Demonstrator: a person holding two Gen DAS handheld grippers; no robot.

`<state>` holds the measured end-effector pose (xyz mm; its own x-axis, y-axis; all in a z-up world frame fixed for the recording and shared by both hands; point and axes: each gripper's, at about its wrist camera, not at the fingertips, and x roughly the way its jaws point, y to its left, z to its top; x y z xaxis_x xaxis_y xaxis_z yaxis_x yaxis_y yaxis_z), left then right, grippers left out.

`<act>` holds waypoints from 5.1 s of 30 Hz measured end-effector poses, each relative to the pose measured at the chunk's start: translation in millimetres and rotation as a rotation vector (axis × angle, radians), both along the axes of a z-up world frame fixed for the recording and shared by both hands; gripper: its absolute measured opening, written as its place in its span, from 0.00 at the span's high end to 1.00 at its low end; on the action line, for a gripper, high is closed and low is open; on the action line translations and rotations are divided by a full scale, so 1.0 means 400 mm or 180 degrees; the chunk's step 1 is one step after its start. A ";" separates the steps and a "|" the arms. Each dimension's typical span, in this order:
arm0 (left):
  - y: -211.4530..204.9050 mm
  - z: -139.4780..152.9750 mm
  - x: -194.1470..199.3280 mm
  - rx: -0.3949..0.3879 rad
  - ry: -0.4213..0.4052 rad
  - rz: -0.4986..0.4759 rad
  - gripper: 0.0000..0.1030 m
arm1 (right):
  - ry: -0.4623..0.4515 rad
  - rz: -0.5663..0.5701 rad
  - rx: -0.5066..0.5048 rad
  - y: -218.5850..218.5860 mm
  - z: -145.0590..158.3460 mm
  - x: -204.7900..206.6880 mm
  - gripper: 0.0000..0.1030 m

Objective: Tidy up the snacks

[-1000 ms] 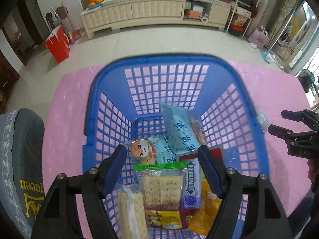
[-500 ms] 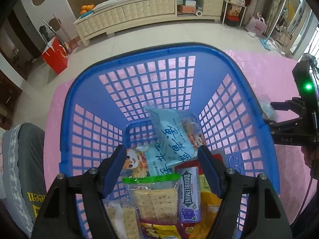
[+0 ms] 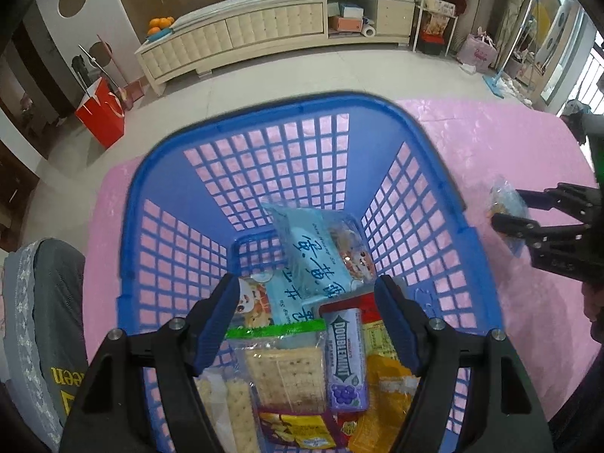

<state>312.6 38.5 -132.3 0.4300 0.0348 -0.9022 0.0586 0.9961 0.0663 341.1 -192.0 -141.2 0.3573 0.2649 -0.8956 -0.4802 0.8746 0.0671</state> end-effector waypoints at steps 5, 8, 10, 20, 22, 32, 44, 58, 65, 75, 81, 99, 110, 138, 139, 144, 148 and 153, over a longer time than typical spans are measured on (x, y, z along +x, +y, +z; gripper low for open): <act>0.001 0.065 -0.060 -0.0062 -0.0171 -0.0025 0.30 | -0.0171 0.0046 0.0070 0.014 0.104 -0.048 0.44; 0.000 0.106 -0.105 -0.0076 -0.0272 -0.0039 0.30 | -0.0298 0.0097 0.0108 0.036 0.170 -0.088 0.44; 0.005 0.129 -0.134 -0.0090 -0.0331 -0.0038 0.30 | -0.0384 0.0138 0.0149 0.050 0.210 -0.120 0.44; 0.063 0.232 -0.271 -0.0131 -0.0599 0.0034 0.30 | -0.0612 0.0310 0.0297 0.122 0.330 -0.233 0.44; 0.077 0.242 -0.294 -0.0118 -0.0625 0.0049 0.30 | -0.0618 0.0343 0.0351 0.141 0.337 -0.251 0.44; 0.163 0.253 -0.364 -0.0023 -0.0733 0.0171 0.30 | -0.0603 0.0590 0.0412 0.284 0.333 -0.303 0.44; 0.239 0.163 -0.337 -0.0082 -0.0618 0.0264 0.30 | -0.0392 0.0734 0.0288 0.384 0.242 -0.281 0.44; 0.250 0.110 -0.318 -0.0161 -0.0567 0.0256 0.30 | -0.0302 0.0814 0.0125 0.421 0.166 -0.266 0.44; 0.223 0.135 -0.351 -0.0098 -0.0699 0.0197 0.30 | -0.0351 0.0870 0.0154 0.412 0.175 -0.273 0.29; 0.146 0.213 -0.481 -0.0069 -0.1191 0.0316 0.30 | -0.0843 0.0595 0.0420 0.284 0.295 -0.387 0.26; 0.078 0.267 -0.579 -0.0147 -0.1522 0.0258 0.30 | -0.1173 0.0335 0.0455 0.192 0.343 -0.491 0.26; -0.048 0.434 -0.884 -0.0139 -0.2632 0.0302 0.19 | -0.2059 -0.0457 0.0517 0.028 0.474 -0.776 0.22; -0.082 0.423 -0.939 -0.0104 -0.2559 0.0215 0.00 | -0.2346 -0.0543 0.0620 -0.002 0.494 -0.875 0.00; -0.122 0.407 -0.965 -0.0125 -0.2426 0.0286 0.00 | -0.2180 -0.0500 0.0682 -0.003 0.462 -0.916 0.00; -0.124 0.406 -0.966 -0.0125 -0.2424 0.0287 0.00 | -0.2175 -0.0498 0.0683 -0.003 0.462 -0.916 0.00; -0.124 0.408 -0.965 -0.0137 -0.2417 0.0285 0.00 | -0.2191 -0.0498 0.0670 -0.001 0.464 -0.919 0.00; -0.125 0.408 -0.965 -0.0155 -0.2401 0.0282 0.00 | -0.2181 -0.0501 0.0679 -0.001 0.463 -0.921 0.00; -0.129 0.410 -0.964 -0.0143 -0.2389 0.0291 0.00 | -0.2186 -0.0498 0.0674 -0.002 0.465 -0.923 0.00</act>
<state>-73.1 -12.9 31.6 0.9265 0.0700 -0.3698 -0.0693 0.9975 0.0151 -28.1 -192.8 44.6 0.8672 0.3075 -0.3916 -0.3456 0.9379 -0.0288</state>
